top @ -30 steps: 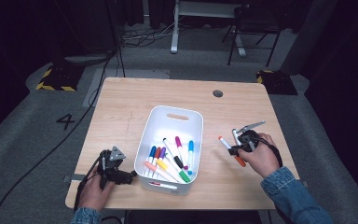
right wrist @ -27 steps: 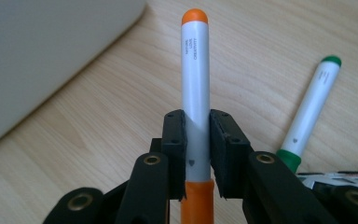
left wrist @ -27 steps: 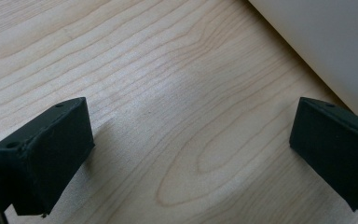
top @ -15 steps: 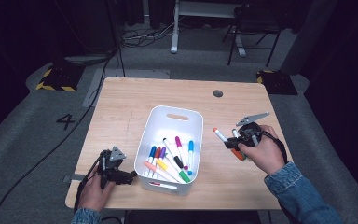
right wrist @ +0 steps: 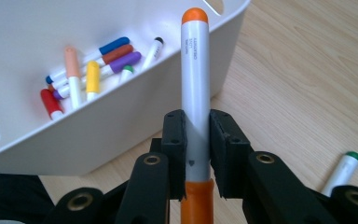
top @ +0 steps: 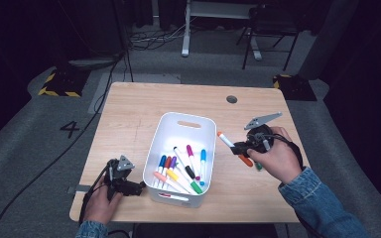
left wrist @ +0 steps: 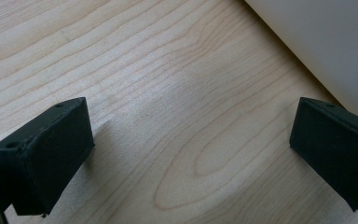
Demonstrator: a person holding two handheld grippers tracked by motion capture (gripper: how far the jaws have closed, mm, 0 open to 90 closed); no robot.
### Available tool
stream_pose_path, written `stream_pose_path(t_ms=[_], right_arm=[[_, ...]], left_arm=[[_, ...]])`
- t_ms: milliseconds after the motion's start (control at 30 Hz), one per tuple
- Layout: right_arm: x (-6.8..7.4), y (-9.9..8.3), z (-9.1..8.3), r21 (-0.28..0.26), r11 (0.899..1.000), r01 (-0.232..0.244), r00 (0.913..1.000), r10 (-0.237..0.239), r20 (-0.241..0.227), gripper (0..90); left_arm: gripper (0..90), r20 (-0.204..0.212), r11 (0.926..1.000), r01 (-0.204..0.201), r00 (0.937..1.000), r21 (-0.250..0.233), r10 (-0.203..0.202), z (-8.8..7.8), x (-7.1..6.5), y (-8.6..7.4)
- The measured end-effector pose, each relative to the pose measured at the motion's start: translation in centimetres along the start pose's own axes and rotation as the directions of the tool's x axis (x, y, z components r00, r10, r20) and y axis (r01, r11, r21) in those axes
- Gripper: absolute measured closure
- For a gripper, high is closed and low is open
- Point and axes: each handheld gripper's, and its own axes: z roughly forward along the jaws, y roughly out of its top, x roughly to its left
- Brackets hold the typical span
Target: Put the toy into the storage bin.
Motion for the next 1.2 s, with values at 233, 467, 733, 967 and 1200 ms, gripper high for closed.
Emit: stream_pose_path(t_ms=[233, 467, 733, 967, 1200], right_arm=[[1.5, 1.8, 0.1, -0.007, 0.999, 0.041, 0.9987, -0.041, -0.031, 76.9], [2.7, 3.4, 0.6, -0.013, 0.998, 0.068, 0.9959, -0.069, -0.058, 77.0], [4.2, 5.0, 1.6, -0.021, 0.995, 0.102, 0.9905, -0.103, -0.091, 77.0], [5.6, 6.2, 2.6, -0.019, 0.991, 0.134, 0.9842, -0.135, -0.114, 77.0], [6.4, 7.1, 3.3, -0.034, 0.989, 0.144, 0.9805, -0.147, -0.131, 77.0]], left_arm=[[0.0, 0.0, 1.0, 0.0, 1.0, -0.001, 0.0, 0.0, 0.0, 0.0], [0.0, 0.0, 1.0, 0.0, 1.0, -0.001, 0.0, 0.0, 0.0, 0.0], [0.0, 0.001, 1.0, 0.0, 1.0, -0.001, 0.0, 0.0, 0.0, 0.0], [0.0, -0.003, 1.0, -0.001, 1.0, 0.001, 0.001, 0.0, 0.0, 0.0], [0.0, 0.001, 1.0, -0.001, 1.0, -0.002, 0.001, 0.1, 0.0, 0.1]])
